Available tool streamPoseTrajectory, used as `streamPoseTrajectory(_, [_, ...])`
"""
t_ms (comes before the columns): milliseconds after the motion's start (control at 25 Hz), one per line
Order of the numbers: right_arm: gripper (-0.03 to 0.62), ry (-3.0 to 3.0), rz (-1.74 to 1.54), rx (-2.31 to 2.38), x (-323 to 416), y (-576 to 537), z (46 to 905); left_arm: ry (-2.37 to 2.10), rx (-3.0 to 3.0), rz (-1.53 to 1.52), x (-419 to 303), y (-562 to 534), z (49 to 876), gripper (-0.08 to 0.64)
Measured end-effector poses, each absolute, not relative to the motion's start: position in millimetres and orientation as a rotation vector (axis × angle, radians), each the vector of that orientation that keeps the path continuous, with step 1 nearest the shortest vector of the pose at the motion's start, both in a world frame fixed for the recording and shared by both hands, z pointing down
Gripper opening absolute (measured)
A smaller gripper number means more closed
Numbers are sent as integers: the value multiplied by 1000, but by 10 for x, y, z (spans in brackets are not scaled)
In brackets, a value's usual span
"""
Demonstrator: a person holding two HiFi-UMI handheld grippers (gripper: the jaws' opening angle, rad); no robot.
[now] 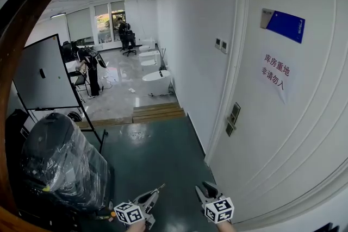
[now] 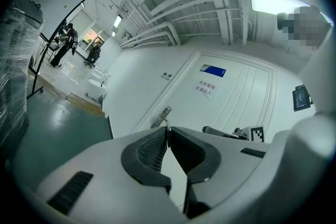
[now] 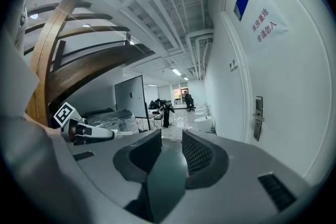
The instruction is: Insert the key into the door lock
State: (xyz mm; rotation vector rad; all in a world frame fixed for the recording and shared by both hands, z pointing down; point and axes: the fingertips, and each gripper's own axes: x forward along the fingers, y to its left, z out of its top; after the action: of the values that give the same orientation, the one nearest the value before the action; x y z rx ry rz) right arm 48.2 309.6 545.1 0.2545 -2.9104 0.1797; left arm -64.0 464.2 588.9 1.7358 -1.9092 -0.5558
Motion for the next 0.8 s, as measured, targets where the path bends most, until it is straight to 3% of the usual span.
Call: streamPoseTrajectory(800, [109,-2912,180,287,-12,1937,5275,-1879,1709,-522,-1126,3555,5826,34])
